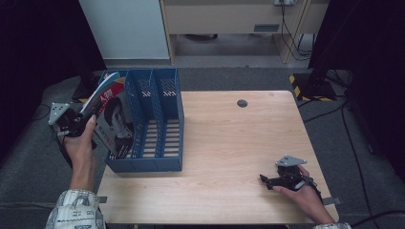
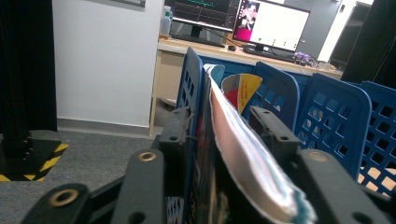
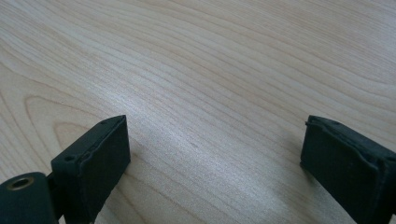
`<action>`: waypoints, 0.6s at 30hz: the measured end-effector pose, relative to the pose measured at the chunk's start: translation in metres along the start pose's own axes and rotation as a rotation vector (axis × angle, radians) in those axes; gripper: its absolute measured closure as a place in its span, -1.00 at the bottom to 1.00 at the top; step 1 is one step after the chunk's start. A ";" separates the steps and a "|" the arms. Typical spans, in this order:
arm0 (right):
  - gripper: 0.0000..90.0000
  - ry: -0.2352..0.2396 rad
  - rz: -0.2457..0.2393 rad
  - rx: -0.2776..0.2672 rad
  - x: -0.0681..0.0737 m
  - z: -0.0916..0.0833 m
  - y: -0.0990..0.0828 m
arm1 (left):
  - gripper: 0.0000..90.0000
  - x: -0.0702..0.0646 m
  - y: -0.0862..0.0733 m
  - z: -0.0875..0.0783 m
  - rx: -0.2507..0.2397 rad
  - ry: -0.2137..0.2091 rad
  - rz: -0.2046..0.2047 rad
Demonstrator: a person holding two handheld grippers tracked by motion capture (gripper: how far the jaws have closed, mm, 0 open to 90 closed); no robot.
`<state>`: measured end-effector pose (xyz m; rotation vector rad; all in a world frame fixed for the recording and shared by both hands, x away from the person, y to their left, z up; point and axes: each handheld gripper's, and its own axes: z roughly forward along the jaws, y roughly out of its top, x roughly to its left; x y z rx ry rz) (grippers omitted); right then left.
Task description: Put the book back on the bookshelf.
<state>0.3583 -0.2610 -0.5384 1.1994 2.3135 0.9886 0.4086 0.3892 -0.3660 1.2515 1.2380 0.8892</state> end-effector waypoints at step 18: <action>-0.81 -0.001 0.002 0.001 0.000 0.000 0.000 | -0.32 -0.015 0.021 -0.014 0.012 0.017 0.111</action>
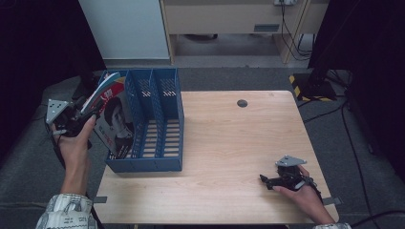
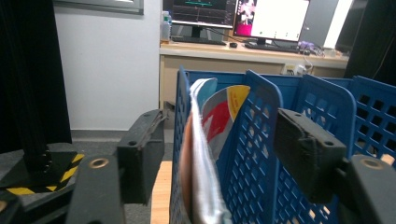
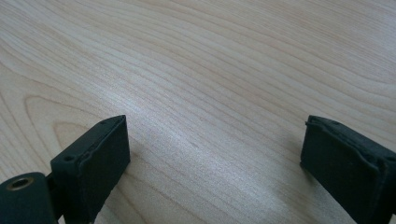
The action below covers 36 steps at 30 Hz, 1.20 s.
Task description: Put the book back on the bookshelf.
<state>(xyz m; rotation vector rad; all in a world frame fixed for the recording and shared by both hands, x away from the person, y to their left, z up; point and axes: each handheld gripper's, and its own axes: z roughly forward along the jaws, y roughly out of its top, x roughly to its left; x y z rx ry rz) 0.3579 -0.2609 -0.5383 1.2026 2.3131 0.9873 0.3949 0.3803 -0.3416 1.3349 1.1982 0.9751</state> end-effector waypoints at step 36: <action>-0.82 0.001 -0.002 0.000 0.000 0.000 0.000 | -0.48 -0.060 0.020 0.008 0.047 -0.176 0.126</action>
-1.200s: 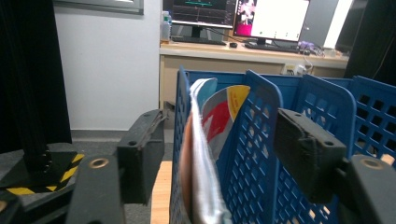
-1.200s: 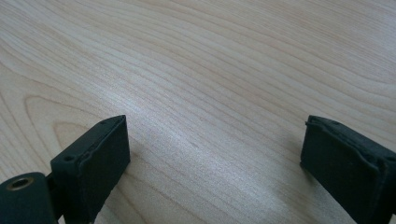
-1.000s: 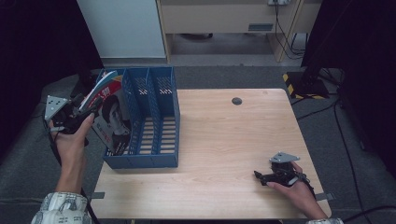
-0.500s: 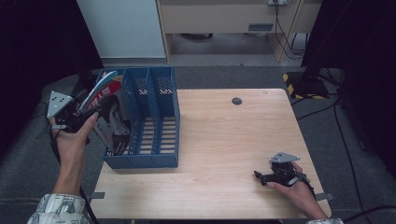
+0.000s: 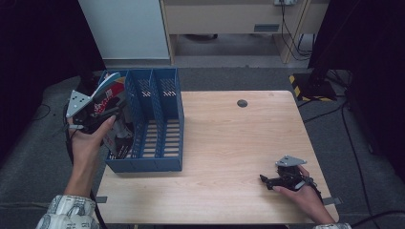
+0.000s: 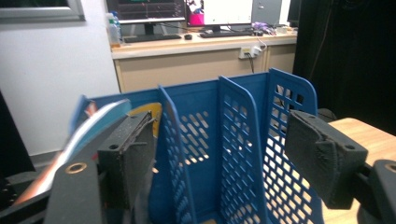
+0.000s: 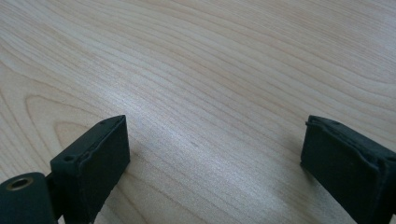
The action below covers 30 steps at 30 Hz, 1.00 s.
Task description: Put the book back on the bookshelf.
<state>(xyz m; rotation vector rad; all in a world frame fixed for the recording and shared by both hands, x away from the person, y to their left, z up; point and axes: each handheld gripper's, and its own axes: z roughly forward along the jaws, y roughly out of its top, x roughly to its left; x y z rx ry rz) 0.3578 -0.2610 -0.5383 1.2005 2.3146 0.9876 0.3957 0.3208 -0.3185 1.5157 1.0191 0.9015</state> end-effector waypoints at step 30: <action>-0.82 0.002 -0.003 0.001 0.000 0.000 0.000 | -0.88 -0.037 -0.034 0.036 0.142 -0.126 -0.036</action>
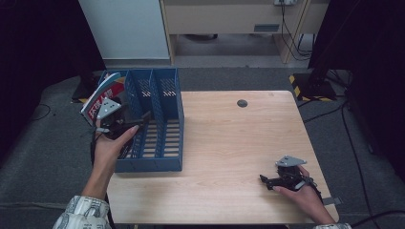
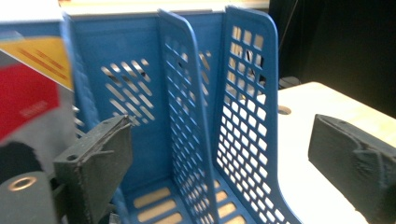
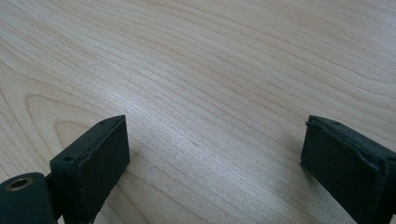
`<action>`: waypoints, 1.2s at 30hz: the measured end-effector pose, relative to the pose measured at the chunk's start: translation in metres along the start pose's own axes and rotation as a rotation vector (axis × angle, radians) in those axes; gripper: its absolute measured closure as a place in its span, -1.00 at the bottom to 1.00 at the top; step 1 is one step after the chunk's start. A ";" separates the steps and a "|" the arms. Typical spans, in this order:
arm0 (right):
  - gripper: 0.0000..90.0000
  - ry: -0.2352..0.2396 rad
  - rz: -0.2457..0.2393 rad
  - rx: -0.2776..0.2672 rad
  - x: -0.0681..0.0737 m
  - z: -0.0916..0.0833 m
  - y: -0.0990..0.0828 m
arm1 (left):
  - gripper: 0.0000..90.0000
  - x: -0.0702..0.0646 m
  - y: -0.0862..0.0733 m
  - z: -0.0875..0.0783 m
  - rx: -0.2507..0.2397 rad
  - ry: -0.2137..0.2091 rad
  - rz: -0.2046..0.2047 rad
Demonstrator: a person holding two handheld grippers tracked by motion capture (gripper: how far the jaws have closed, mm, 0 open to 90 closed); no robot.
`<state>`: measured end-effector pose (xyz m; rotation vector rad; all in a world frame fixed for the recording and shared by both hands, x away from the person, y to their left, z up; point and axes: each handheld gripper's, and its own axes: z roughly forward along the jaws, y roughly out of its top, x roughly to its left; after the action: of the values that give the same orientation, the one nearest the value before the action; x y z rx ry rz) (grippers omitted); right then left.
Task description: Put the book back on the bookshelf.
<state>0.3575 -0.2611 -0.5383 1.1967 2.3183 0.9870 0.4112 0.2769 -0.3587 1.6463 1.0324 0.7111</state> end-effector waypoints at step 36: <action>-0.83 -0.003 0.005 0.001 0.001 0.000 0.000 | -0.93 -0.120 -0.028 0.072 0.213 -0.181 0.135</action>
<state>0.3568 -0.2607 -0.5384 1.2043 2.3151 0.9846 0.4089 0.1411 -0.4035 1.9405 0.8977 0.5419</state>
